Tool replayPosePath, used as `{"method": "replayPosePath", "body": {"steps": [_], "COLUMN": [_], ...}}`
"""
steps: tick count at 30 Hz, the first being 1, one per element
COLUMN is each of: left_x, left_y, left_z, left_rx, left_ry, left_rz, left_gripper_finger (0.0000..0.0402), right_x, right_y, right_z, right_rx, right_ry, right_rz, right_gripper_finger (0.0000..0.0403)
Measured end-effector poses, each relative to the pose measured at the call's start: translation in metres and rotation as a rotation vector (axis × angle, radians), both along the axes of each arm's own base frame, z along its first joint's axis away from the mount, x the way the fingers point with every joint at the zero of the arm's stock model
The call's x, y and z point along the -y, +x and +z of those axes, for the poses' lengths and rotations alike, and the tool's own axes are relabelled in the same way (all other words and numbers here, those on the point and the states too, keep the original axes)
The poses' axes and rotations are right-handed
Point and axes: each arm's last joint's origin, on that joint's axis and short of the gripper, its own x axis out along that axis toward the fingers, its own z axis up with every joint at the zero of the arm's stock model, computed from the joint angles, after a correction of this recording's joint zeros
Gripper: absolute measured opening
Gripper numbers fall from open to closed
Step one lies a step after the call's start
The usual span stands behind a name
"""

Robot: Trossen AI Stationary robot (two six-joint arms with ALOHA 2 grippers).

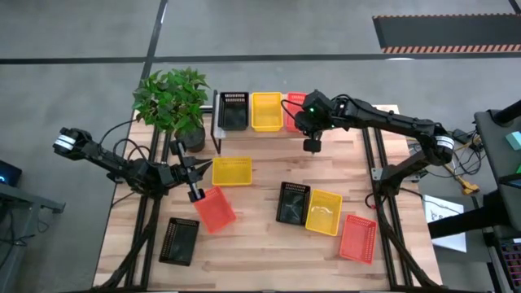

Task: Stack baskets on shelf by color
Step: Put the middle orange bin on the shelf, then stack the left yellow bin on top of the other yellow bin on the shelf

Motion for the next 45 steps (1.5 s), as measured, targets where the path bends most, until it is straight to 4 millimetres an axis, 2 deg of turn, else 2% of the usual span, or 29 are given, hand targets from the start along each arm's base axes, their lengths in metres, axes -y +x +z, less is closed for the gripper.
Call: {"method": "replayPosePath", "body": {"steps": [4,9,13,16,19,24,29,35,39,45], "left_x": [0.000,0.000,0.000,0.000,0.000,0.000,0.001,0.001,0.001,0.001], "left_y": [0.000,0.000,0.000,0.000,0.000,0.000,0.001,0.001,0.001,0.002], "left_z": [0.000,0.000,0.000,0.000,0.000,0.001,0.000,-0.001,-0.001,-0.001], "left_rx": [0.000,0.000,0.000,0.000,0.000,0.007,0.003,-0.001,-0.001,-0.003], "left_ry": [0.000,0.000,0.000,-0.001,-0.002,-0.024,-0.024,-0.023,-0.023,-0.022], "left_rz": [0.000,0.000,0.000,-0.001,-0.003,-0.016,-0.018,-0.018,-0.018,-0.018], "left_gripper_finger": [0.0010,0.0010,0.0010,0.0010,0.0010,0.0010,0.0010,0.0010,0.0010,0.0010], "right_x": [-0.001,-0.005,-0.017,-0.036,-0.066,-0.120,-0.161,-0.193,-0.205,-0.210], "right_y": [-0.003,-0.008,-0.013,-0.017,-0.017,-0.002,0.023,0.055,0.076,0.098], "right_z": [0.005,0.024,0.041,0.048,0.051,0.050,0.038,0.009,-0.017,-0.049], "right_rx": [0.002,0.026,0.043,0.054,0.080,0.184,0.303,0.334,0.347,0.328], "right_ry": [0.013,0.047,0.120,0.185,0.219,0.244,0.198,0.181,0.162,0.162], "right_rz": [-0.021,-0.074,-0.144,-0.164,-0.111,0.055,0.210,0.323,0.362,0.361], "right_gripper_finger": [0.0078,0.0092,0.0098,0.0099,0.0095,0.0083,0.0080,0.0080,0.0080,0.0079]}}
